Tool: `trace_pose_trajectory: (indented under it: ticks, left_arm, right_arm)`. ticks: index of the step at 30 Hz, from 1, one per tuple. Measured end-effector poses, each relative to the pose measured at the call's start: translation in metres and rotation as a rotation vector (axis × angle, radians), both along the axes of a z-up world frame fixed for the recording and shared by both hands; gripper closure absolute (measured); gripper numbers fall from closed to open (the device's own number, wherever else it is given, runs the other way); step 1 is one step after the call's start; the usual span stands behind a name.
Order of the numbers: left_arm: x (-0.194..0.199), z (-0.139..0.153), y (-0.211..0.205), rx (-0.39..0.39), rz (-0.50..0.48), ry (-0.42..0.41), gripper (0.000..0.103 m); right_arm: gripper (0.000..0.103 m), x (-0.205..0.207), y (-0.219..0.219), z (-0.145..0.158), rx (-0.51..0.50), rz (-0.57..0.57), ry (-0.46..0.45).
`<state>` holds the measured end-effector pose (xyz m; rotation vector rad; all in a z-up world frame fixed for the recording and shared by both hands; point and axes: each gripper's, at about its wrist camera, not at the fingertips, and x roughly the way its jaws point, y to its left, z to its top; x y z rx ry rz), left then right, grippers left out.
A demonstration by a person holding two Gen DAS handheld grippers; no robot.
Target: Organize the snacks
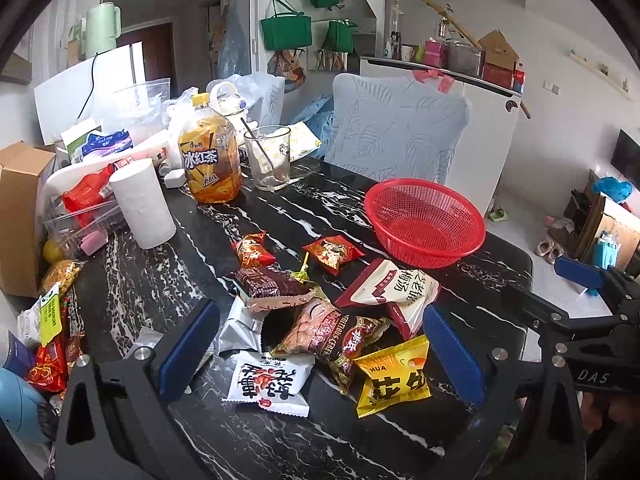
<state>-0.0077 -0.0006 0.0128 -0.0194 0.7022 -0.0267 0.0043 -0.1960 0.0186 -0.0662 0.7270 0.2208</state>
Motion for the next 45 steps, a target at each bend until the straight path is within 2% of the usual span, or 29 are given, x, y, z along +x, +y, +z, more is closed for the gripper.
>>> trace_pose_trajectory:
  ticks: [11, 24, 45]
  left_arm:
    - [-0.005, 0.004, -0.006, 0.027, 0.001, -0.025, 0.000]
    - [-0.007, 0.005, -0.007, 0.009, -0.016, -0.031, 0.000]
    - [0.001, -0.007, -0.003, -0.012, -0.028, 0.001, 0.000]
  right_arm:
    - [0.000, -0.004, -0.001, 0.002, 0.010, -0.006, 0.001]
    - [0.000, -0.010, -0.005, 0.005, 0.029, -0.004, 0.003]
    - [0.000, -0.003, -0.003, -0.005, 0.037, 0.012, 0.038]
